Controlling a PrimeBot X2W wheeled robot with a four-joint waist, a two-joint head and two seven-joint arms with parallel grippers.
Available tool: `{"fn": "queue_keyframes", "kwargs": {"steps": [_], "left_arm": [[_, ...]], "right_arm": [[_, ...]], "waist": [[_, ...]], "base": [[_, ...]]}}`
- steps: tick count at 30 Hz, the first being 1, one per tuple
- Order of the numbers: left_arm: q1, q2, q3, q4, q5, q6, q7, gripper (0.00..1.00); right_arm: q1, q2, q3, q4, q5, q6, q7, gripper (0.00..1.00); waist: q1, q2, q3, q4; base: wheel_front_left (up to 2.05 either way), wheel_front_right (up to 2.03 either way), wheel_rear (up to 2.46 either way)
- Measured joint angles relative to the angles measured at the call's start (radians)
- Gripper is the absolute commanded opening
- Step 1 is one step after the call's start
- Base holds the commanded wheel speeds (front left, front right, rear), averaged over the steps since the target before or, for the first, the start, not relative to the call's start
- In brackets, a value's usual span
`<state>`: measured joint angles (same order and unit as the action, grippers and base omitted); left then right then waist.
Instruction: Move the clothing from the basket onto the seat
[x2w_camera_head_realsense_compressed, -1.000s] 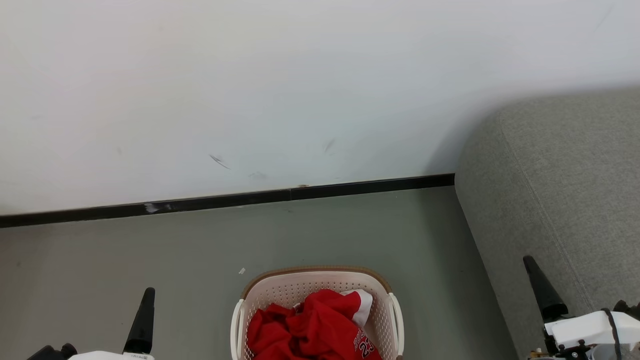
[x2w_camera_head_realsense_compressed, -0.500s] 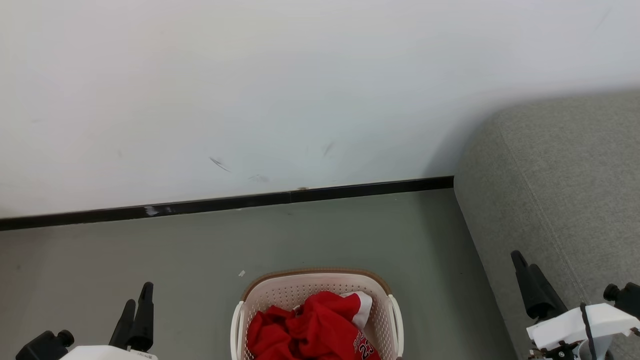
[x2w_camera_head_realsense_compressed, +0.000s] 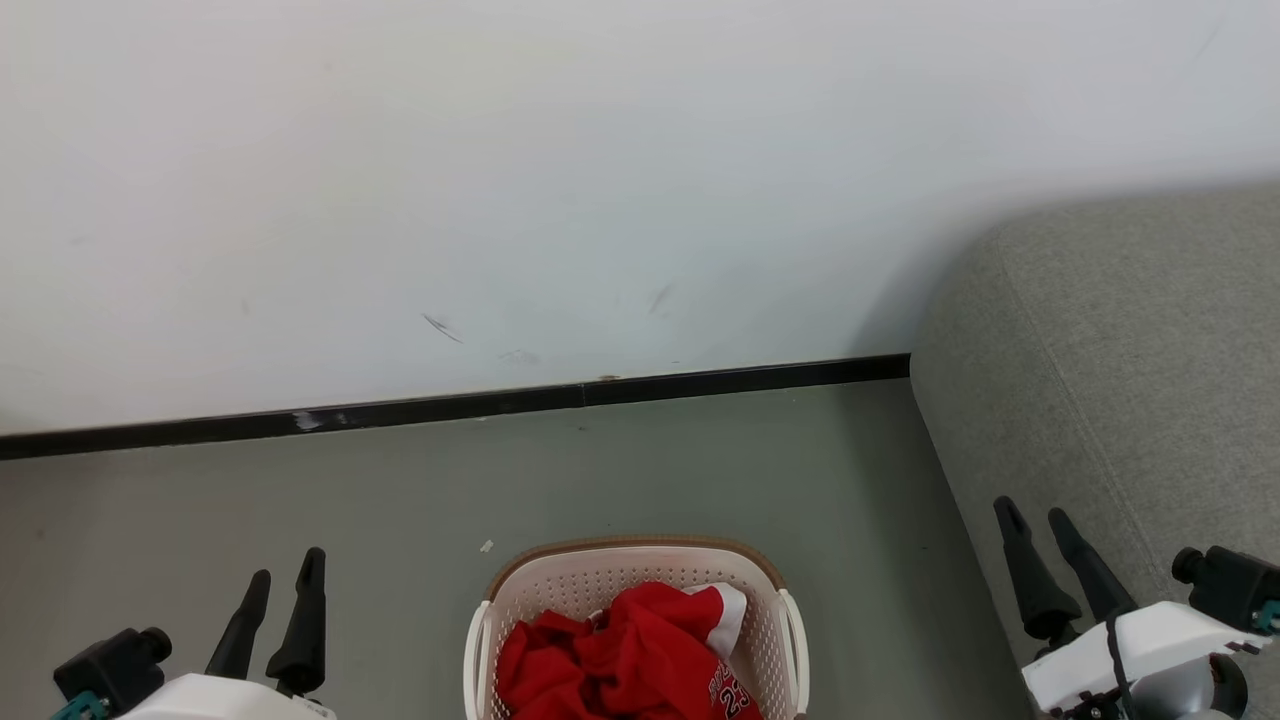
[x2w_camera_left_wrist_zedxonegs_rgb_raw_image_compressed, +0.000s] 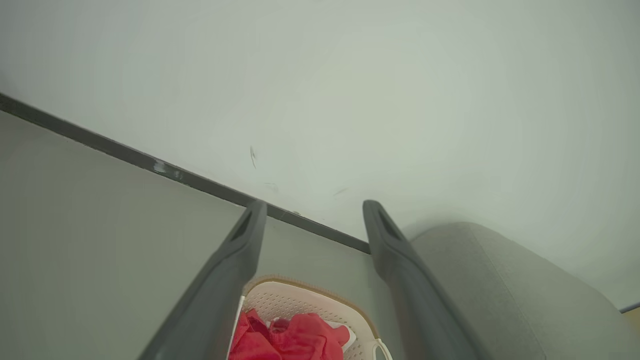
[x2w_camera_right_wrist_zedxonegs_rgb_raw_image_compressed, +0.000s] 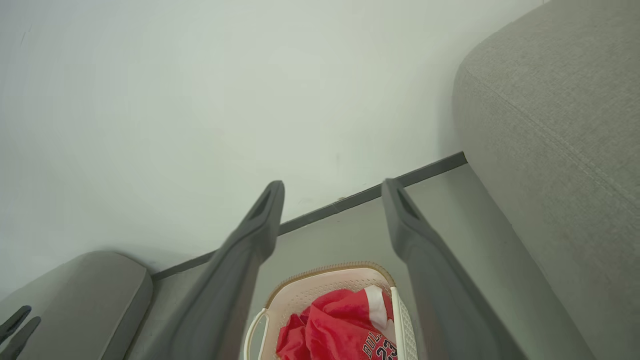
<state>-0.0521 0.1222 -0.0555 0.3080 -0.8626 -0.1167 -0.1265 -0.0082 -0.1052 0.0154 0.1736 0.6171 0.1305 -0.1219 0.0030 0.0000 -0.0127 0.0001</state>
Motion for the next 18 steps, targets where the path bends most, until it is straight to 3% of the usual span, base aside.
{"fn": "queue_keyframes", "kwargs": {"steps": [18], "left_arm": [[0.000, 0.009, -0.013, -0.008, 0.324, 0.000, -0.069, 1.00]], "right_arm": [[0.000, 0.007, 0.025, -0.018, -0.320, 0.000, -0.067, 1.00]], "waist": [[-0.0022, 0.0000, 0.006, 0.004]], "base": [[0.00, 0.00, 0.00]]}}
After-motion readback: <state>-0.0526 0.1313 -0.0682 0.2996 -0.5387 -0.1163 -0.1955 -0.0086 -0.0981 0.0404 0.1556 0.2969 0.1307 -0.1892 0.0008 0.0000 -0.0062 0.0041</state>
